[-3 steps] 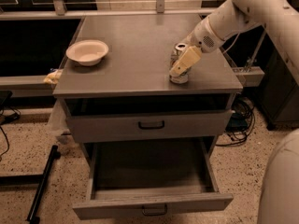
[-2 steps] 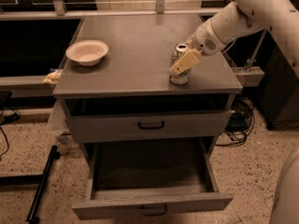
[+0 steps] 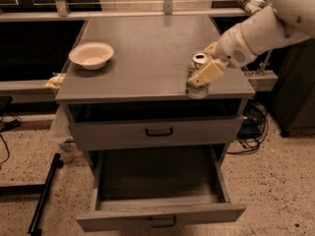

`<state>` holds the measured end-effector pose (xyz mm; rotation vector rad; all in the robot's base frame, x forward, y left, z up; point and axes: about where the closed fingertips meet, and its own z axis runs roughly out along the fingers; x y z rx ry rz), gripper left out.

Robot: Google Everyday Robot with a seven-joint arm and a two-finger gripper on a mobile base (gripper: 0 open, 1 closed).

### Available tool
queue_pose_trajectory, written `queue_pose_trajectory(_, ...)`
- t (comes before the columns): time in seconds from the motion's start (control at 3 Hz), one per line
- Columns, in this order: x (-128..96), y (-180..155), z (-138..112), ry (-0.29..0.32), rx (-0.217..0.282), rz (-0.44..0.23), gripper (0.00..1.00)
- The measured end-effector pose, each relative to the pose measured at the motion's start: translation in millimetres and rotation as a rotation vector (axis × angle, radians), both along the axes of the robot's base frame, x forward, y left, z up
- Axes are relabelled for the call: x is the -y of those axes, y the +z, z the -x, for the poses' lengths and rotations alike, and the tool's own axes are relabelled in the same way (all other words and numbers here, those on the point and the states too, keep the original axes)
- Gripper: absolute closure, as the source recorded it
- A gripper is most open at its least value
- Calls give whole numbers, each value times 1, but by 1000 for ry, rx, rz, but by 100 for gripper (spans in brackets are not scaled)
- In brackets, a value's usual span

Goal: Place 7up can into middle drawer

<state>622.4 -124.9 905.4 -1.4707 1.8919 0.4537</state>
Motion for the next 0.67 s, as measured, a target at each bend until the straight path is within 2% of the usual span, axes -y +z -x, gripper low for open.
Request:
queue_pose_trajectory(0.33,16,12,50,38,54,4,100)
queue_pose_trajectory(0.67,30,14,108,77,107,62,100)
